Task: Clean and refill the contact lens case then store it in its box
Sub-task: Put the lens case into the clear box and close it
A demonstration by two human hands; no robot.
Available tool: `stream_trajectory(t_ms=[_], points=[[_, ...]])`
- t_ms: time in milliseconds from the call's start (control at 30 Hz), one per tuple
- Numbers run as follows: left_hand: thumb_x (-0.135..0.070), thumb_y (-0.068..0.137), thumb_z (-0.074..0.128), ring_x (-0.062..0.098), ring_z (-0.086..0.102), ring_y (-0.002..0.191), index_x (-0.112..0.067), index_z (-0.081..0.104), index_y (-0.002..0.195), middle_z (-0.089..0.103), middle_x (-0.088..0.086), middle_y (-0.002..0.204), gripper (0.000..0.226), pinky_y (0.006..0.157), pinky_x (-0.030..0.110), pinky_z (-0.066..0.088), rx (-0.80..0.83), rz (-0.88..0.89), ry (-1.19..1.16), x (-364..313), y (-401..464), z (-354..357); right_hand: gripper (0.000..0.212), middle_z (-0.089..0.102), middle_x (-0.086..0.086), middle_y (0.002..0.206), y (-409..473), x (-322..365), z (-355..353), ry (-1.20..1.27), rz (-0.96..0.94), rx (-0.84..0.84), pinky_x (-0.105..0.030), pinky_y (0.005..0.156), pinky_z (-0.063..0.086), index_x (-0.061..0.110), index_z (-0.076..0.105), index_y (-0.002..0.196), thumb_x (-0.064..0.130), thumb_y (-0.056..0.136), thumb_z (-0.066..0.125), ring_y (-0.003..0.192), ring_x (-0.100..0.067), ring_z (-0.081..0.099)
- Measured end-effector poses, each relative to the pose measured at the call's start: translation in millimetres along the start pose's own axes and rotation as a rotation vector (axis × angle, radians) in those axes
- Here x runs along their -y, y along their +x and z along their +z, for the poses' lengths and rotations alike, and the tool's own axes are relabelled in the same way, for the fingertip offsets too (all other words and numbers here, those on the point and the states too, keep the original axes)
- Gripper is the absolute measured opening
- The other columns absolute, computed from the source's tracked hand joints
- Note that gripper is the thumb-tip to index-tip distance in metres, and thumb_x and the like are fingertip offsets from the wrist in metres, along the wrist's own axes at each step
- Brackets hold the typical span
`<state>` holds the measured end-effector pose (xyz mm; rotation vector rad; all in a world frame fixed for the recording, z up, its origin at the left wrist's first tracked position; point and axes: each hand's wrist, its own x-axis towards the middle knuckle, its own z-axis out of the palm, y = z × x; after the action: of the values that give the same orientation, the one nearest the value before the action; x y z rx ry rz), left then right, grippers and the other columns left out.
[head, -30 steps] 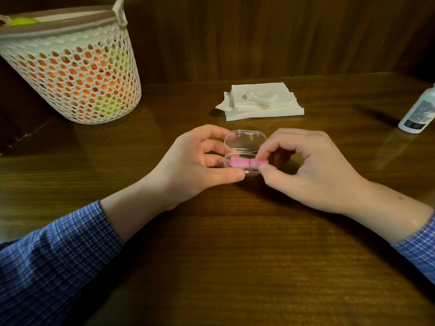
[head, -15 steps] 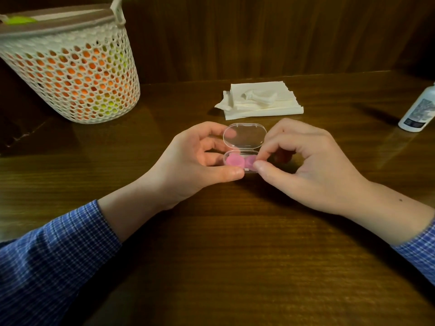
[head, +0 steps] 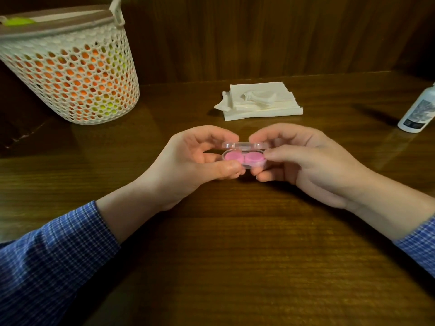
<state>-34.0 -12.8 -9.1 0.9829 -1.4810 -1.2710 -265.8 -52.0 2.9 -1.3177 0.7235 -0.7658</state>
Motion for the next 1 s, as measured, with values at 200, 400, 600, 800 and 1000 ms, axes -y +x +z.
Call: stream_trajectory(t_ms=[200, 400, 600, 800, 1000], points=[[-0.02, 0.08, 0.076, 0.032, 0.073, 0.103, -0.004, 0.075, 0.111, 0.07, 0.025, 0.121, 0.034, 0.082, 0.03, 0.062, 0.012, -0.099, -0.188, -6, 0, 3, 0.021, 0.078, -0.011, 0.092, 0, -3, -1, -0.143, -0.093, -0.071, -0.026, 0.07, 0.06, 0.012, 0.08, 0.1, 0.021, 0.082, 0.073, 0.081, -0.02, 0.073], [-0.014, 0.073, 0.077, 0.033, 0.077, 0.098, -0.009, 0.081, 0.096, 0.077, 0.017, 0.11, 0.024, 0.078, 0.03, 0.065, -0.084, -0.165, -0.082, -2, 1, 3, 0.017, 0.079, -0.003, 0.098, 1, -8, -2, -0.323, -0.164, -0.118, -0.035, 0.081, 0.063, 0.021, 0.08, 0.1, 0.014, 0.085, 0.077, 0.091, -0.022, 0.076], [-0.018, 0.075, 0.078, 0.031, 0.079, 0.093, -0.013, 0.081, 0.097, 0.078, 0.014, 0.107, 0.023, 0.076, 0.027, 0.064, -0.064, -0.122, 0.0, -1, 2, 2, 0.022, 0.08, -0.001, 0.099, 2, -11, -3, -0.343, -0.18, -0.087, -0.042, 0.086, 0.062, 0.024, 0.08, 0.103, 0.018, 0.083, 0.079, 0.091, -0.022, 0.076], [-0.009, 0.085, 0.082, 0.013, 0.078, 0.094, -0.013, 0.071, 0.116, 0.077, 0.001, 0.106, 0.033, 0.078, 0.03, 0.065, -0.044, 0.084, 0.56, -1, 1, -3, 0.026, 0.075, 0.013, 0.101, 7, -13, -1, -0.738, -0.318, -0.053, -0.028, 0.084, 0.062, 0.029, 0.076, 0.107, 0.025, 0.081, 0.081, 0.093, -0.009, 0.072], [-0.031, 0.088, 0.078, -0.001, 0.063, 0.109, -0.028, 0.073, 0.113, 0.07, -0.016, 0.112, 0.026, 0.096, 0.016, 0.05, -0.076, 0.21, 1.001, -3, 8, -8, 0.02, 0.067, 0.027, 0.103, 25, -13, 3, -1.06, -0.33, -0.069, -0.022, 0.089, 0.047, 0.042, 0.07, 0.106, 0.043, 0.086, 0.073, 0.104, 0.0, 0.059]])
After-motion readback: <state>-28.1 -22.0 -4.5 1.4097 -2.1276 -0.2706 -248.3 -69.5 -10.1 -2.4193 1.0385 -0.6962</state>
